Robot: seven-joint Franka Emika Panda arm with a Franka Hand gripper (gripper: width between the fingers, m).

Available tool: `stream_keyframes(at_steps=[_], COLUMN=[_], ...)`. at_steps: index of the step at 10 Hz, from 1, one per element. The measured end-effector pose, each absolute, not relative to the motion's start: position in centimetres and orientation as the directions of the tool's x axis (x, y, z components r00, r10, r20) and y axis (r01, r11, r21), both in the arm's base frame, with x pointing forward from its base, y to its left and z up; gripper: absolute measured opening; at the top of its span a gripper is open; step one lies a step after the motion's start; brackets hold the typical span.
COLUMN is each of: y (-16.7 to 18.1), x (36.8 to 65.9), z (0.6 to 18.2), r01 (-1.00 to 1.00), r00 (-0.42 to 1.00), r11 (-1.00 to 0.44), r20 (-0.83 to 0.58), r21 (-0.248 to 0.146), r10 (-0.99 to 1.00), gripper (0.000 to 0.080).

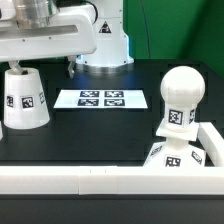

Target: Assemble lamp

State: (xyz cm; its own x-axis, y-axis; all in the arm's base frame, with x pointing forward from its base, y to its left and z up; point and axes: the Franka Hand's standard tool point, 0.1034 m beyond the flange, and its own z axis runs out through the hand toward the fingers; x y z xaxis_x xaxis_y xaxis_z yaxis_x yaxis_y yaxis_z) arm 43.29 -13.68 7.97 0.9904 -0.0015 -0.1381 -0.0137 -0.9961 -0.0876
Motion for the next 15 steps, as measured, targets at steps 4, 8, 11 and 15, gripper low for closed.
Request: stream_keyframes(at_steps=[4,8,11,15], y=[-13.5,-13.3,-11.6,-4.2], x=[43.4,43.6,44.7,48.5], z=[8.0,8.1,8.5,11.6], r01=[-0.009,-0.004,0.001,-0.121], r00=[0.99,0.991,0.991,0.982], r11=[-0.996,-0.996,-0.996,-0.982], r20=[-0.14,-0.137,-0.136,-0.158], r21=[-0.089,-0.09,-0.091,-0.143], r10=[0.004,0.008,0.013,-0.098], gripper=[0.0271,0.0046,0.0046,0.0047])
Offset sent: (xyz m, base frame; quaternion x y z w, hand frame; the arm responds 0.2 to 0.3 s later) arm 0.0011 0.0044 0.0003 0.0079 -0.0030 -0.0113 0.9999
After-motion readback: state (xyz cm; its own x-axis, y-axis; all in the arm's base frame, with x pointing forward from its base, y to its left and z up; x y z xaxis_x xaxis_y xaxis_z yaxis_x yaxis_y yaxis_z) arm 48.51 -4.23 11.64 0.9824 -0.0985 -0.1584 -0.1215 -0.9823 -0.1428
